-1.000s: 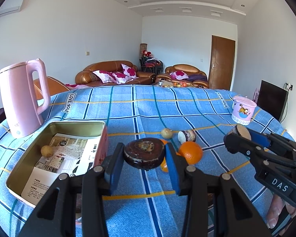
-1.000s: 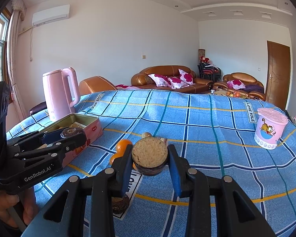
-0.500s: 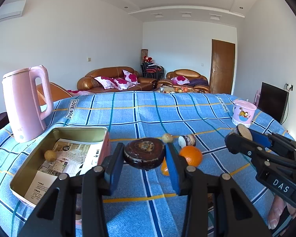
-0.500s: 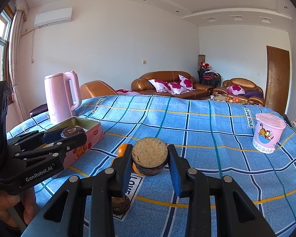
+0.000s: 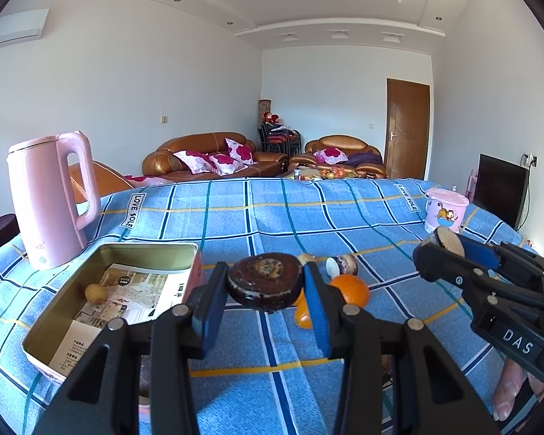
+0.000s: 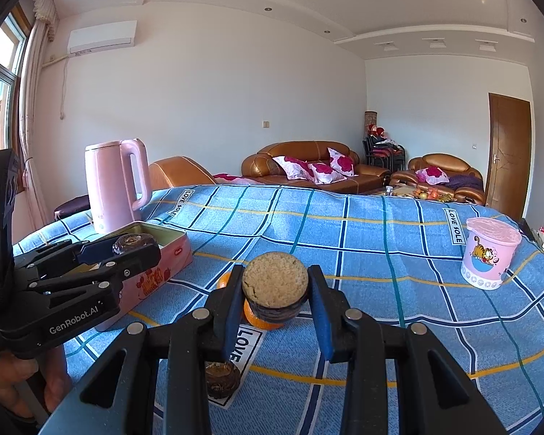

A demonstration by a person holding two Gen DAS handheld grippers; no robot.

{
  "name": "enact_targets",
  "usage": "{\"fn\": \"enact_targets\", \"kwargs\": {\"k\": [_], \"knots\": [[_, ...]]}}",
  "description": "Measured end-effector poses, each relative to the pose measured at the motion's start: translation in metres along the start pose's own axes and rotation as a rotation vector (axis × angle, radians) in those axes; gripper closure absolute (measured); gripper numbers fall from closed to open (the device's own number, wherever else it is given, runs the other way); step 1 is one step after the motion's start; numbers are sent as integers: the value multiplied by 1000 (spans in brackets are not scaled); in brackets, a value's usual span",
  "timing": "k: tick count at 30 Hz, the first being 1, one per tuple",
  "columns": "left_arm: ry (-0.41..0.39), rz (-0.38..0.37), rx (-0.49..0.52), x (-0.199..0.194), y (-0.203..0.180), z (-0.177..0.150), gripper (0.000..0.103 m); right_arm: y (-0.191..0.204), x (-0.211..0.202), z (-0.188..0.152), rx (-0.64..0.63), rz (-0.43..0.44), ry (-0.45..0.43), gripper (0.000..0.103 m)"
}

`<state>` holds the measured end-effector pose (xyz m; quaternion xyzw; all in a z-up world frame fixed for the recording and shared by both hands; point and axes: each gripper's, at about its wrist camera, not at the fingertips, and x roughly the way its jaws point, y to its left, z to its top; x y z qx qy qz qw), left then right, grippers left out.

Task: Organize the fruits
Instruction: 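Lift and carry the jar and the dark cake toward the tin box, then release the dark cake into the tin while right tool holds the jar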

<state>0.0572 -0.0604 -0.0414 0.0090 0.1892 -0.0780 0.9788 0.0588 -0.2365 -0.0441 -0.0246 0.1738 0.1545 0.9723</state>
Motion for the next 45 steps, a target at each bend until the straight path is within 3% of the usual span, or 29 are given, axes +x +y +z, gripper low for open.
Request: {"fn": "enact_targets", "kwargs": {"k": [8, 16, 28, 45], "knots": [[-48, 20, 7, -10, -1, 0, 60, 3, -4, 0, -12, -6, -26, 67], [-21, 23, -13, -7, 11, -1, 60, 11, -1, 1, -37, -5, 1, 67], [8, 55, -41, -9, 36, 3, 60, 34, 7, 19, -46, 68, 24, 67], [101, 228, -79, 7, 111, 8, 60, 81, 41, 61, -112, 197, 65, 67]]}}
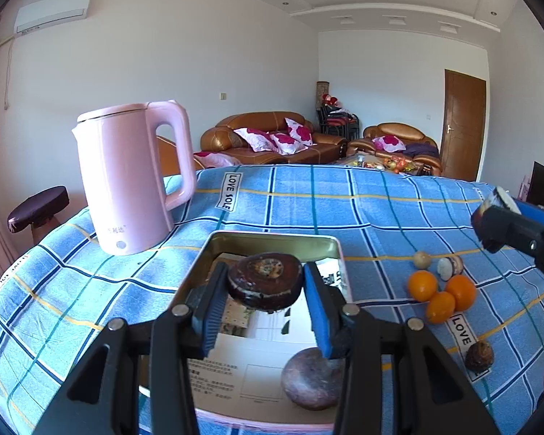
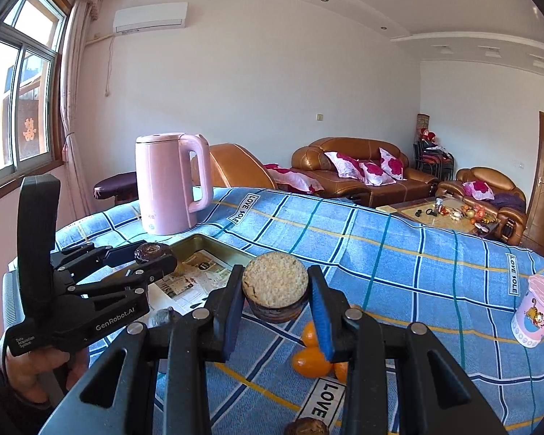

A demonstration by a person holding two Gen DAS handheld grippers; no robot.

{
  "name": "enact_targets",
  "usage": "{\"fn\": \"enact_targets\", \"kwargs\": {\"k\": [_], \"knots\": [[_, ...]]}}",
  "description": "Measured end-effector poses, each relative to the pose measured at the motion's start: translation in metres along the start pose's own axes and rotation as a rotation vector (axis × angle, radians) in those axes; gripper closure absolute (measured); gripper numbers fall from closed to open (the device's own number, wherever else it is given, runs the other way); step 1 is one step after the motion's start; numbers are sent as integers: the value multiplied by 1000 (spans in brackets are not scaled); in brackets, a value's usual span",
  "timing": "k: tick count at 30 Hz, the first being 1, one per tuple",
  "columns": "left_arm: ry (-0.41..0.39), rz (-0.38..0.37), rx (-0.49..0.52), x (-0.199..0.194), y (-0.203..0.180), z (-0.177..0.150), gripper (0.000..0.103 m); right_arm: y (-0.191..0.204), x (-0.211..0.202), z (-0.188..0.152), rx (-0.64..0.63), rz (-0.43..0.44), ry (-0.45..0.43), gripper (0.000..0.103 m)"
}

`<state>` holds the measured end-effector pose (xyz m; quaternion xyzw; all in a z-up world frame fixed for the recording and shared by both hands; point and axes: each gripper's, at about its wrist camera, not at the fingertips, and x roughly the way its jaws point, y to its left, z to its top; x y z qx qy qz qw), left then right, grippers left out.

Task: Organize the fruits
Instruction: 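Release the dark cake into the tin while right tool holds the jar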

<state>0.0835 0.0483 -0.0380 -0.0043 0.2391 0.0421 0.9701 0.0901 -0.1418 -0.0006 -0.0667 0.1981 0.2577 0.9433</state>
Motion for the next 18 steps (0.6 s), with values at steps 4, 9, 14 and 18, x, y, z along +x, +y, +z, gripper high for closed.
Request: {"fn": "enact_targets", "kwargs": {"k": [4, 9, 14, 18], "knots": [[24, 46, -5, 10, 15, 1, 60, 10, 13, 9, -21, 24, 10, 67], [46, 74, -3, 16, 27, 1, 60, 25, 33, 15, -50, 52, 35, 67], [72, 80, 1, 25, 34, 0, 60, 39, 59, 15, -68, 79, 72, 67], [97, 83, 11, 32, 36, -3, 60, 50, 83, 7, -82, 102, 122, 67]]}}
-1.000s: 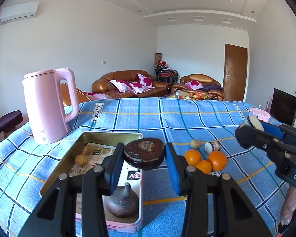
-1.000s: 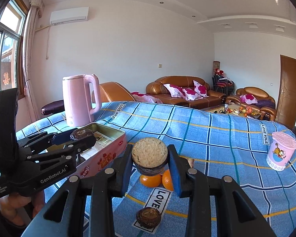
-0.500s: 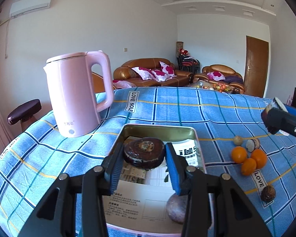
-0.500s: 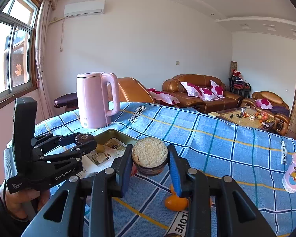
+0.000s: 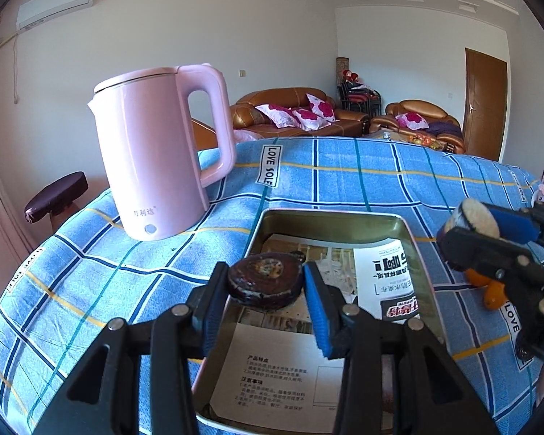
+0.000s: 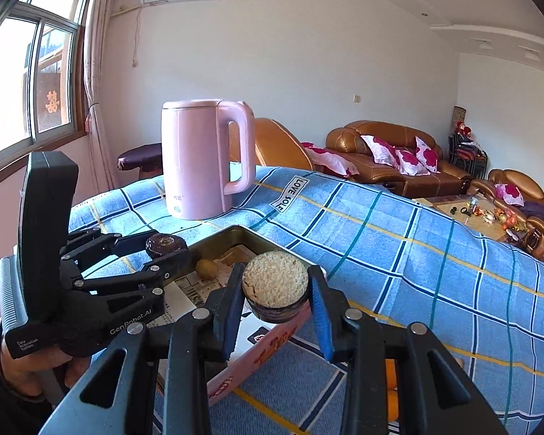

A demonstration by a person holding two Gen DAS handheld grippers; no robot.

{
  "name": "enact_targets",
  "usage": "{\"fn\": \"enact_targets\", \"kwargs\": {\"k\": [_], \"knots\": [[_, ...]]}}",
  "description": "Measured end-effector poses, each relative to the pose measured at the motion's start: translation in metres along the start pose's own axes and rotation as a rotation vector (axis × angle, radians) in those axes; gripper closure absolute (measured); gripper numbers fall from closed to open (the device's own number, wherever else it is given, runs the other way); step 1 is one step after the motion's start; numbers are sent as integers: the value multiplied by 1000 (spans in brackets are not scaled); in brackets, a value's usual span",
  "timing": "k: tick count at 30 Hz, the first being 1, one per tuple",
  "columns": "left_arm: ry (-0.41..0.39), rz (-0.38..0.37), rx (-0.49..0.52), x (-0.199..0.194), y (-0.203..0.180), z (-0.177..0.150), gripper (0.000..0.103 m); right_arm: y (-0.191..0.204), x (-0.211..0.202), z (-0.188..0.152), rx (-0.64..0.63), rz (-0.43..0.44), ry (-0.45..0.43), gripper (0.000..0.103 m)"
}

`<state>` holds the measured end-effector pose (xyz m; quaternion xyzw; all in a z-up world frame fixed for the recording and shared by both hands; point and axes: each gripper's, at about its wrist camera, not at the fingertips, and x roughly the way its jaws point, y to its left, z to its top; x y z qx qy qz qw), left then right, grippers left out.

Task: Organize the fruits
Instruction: 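Release the dark cake into the tin while right tool holds the jar, then lower the held jar into the tin and open the right tool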

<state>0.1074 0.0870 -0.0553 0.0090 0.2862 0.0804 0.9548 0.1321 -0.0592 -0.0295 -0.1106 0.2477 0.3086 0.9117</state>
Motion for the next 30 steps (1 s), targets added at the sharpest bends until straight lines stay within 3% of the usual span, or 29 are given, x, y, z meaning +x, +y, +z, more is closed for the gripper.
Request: {"fn": "enact_targets", "kwargs": {"k": [7, 24, 27, 30], "knots": [[23, 4, 4, 7, 1, -3, 60, 7, 31, -11, 3, 21, 61, 67], [53, 7, 18, 14, -2, -3, 58, 12, 52, -19, -21, 24, 124, 66], [37, 12, 17, 11, -2, -3, 44, 16, 53, -20, -41, 11, 127, 66], [21, 29, 15, 9, -2, -4, 41, 18, 52, -20, -49, -7, 123, 61]]}}
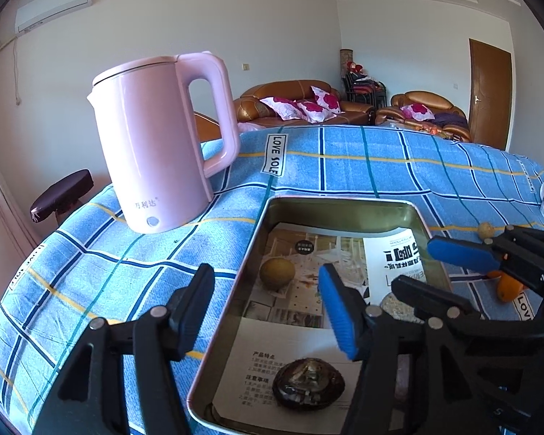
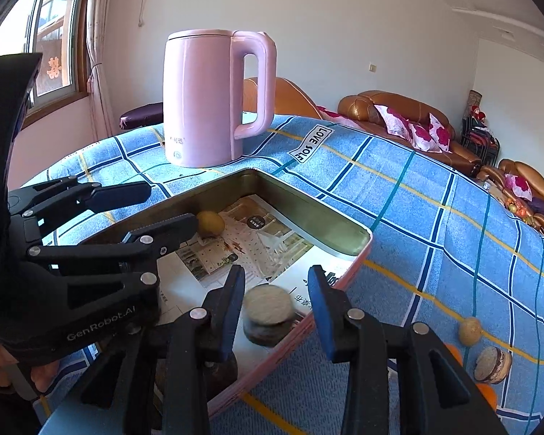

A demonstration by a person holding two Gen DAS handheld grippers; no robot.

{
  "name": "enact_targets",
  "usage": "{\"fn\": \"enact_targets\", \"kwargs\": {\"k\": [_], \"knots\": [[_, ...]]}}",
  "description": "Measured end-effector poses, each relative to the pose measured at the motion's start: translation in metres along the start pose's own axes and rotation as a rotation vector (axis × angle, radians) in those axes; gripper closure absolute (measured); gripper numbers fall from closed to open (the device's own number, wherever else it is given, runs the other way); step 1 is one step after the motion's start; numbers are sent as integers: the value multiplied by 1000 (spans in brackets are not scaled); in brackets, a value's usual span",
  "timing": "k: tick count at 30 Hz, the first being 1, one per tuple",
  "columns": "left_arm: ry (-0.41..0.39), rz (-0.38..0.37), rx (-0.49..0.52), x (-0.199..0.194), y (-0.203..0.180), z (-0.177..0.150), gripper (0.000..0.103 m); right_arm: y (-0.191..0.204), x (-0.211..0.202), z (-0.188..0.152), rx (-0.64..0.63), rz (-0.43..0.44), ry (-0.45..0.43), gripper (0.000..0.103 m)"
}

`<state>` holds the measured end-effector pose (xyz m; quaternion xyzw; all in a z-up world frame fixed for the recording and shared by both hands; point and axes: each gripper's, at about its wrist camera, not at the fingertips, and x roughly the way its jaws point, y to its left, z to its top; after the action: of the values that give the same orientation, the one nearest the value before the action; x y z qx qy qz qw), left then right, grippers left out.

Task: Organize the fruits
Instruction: 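Lower the held jar into the tin and open the right tool, then grasp the brown round fruit with right tool while left tool moves toward oranges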

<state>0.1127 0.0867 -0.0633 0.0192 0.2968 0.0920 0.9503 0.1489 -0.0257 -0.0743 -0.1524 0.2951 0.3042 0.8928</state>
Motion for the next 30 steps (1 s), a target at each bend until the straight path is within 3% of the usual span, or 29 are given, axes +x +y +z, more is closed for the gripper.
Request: {"fn": "enact_targets", "kwargs": {"k": [5, 10, 17, 24, 30], "knots": [[-15, 8, -33, -3, 5, 0, 28, -4, -4, 0, 16, -7, -14, 55], [-23, 16, -43, -5, 6, -1, 27, -3, -10, -2, 4, -30, -29, 51], [-33, 41, -56, -8, 6, -2, 12, 0, -20, -5, -27, -79, -46, 50], [-33, 35, -43, -14, -4, -3, 9, -6, -33, -11, -15, -108, -72, 39], [-58, 14, -25, -28, -16, 0, 4, -21, -52, -27, 13, -140, -55, 39]]}}
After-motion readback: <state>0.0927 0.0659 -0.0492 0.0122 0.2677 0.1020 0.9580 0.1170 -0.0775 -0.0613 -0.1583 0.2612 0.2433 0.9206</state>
